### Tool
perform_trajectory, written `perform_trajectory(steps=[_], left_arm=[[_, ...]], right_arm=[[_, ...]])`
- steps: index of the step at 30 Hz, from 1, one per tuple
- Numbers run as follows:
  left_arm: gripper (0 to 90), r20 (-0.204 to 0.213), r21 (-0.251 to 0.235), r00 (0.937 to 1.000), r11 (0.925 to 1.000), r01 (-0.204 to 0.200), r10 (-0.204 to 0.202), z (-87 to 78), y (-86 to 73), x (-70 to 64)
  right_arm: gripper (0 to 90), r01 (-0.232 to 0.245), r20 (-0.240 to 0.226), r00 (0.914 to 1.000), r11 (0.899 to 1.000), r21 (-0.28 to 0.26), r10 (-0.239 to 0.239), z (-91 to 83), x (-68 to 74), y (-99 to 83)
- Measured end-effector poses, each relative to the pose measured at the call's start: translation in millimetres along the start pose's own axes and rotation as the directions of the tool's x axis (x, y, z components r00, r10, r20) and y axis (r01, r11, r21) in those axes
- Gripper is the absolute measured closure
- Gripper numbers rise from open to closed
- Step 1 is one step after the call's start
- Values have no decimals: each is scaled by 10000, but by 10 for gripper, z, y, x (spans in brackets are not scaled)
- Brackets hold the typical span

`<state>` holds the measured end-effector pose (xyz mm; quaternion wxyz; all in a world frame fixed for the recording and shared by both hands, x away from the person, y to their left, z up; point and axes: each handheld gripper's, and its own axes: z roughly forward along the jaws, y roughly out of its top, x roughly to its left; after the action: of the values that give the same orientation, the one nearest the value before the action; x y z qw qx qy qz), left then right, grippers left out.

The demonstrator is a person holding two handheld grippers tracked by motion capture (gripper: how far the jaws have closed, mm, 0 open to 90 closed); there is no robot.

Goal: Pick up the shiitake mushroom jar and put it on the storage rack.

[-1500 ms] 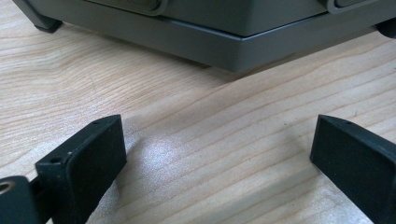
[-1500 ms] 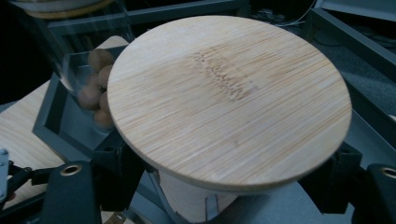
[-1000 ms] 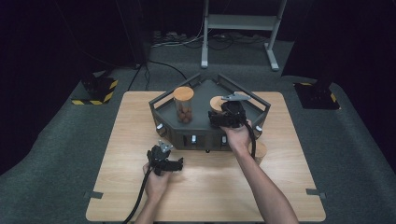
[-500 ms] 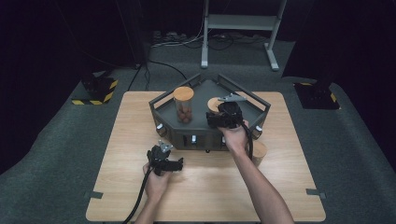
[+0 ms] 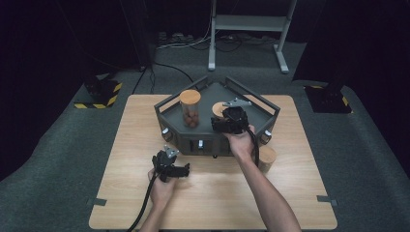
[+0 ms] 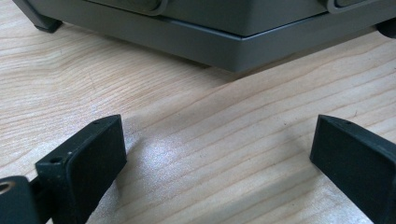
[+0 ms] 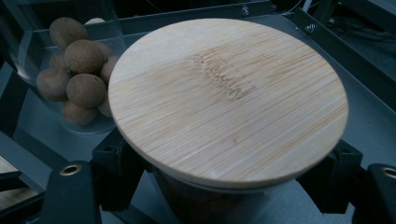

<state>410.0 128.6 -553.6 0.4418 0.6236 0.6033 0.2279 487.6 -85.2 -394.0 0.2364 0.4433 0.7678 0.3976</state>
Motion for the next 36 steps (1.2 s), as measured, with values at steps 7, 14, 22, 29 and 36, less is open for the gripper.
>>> perform_trajectory(steps=[7,14,22,29,36], left_arm=[[32,0,-7,10000,10000,16,-16,0,0,-1],[33,1,-21,10000,10000,21,-21,1,0,-1],[32,0,-20,10000,10000,27,-27,1,0,-2],[33,3,1,10000,10000,17,-17,0,0,-1],[32,5,22,10000,10000,-5,5,-2,1,0]], right_arm=[[251,28,-10,10000,9999,-139,-29,2,-2,-25],[247,70,-31,10000,9999,-128,-71,2,-5,-25],[186,-217,-440,9988,9996,-190,209,-20,-33,-21],[139,-586,-840,9949,9980,-254,563,-58,-75,-18],[106,-841,-1045,9913,9960,-302,805,-113,-120,-23]])
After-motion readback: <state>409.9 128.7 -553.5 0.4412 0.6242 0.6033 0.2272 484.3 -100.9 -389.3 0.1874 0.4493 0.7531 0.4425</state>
